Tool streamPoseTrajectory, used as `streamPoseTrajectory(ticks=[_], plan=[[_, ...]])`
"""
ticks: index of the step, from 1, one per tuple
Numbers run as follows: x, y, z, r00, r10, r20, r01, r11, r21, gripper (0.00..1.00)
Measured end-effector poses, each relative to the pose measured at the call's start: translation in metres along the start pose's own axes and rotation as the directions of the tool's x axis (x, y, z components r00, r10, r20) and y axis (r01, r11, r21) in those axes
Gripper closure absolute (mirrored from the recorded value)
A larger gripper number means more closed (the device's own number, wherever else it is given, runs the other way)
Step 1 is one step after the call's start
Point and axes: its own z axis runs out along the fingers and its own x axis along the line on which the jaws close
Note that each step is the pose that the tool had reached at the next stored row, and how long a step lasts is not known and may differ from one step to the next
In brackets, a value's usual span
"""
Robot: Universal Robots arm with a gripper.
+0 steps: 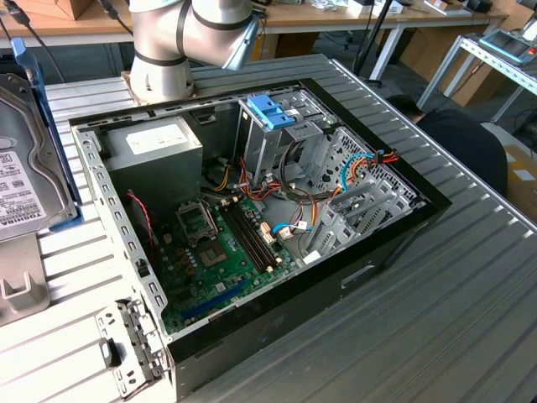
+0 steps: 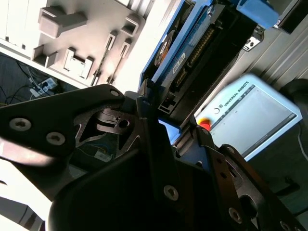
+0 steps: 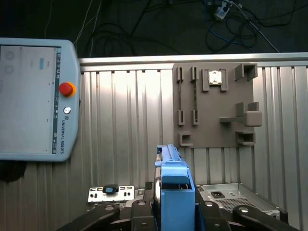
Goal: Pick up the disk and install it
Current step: 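Pick up the disk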
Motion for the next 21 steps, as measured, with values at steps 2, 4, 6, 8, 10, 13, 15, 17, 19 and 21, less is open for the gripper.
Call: streamPoseTrajectory(ticks=[2,4,6,8,10,13,15,17,19,21], plan=[[0.0009,0.0,0.0,1.0,0.0,0.0,0.0,1.0,0.0,0.63],[0.002,-0.0001,-0.0001,1.0,0.0,0.0,0.0,1.0,0.0,0.63],[0.0031,-0.0001,-0.0001,1.0,0.0,0.0,0.0,1.0,0.0,0.63],[0.0041,-0.0002,-0.0001,1.0,0.0,0.0,0.0,1.0,0.0,0.63],[0.0054,-0.0002,-0.0001,1.0,0.0,0.0,0.0,1.0,0.0,0.63],[0.0078,-0.0003,-0.0002,1.0,0.0,0.0,0.0,1.0,0.0,0.63],[0.009,-0.0004,-0.0003,1.0,0.0,-0.0001,0.0,1.0,0.0,0.63],[0.0104,-0.0004,-0.0003,1.0,0.0,0.0,0.0,1.0,0.0,0.63],[0.0119,-0.0005,-0.0004,1.0,0.0,0.0,0.0,1.0,0.0,0.63],[0.0134,-0.0005,-0.0004,1.0,0.0,0.0,0.0,1.0,0.0,0.63]])
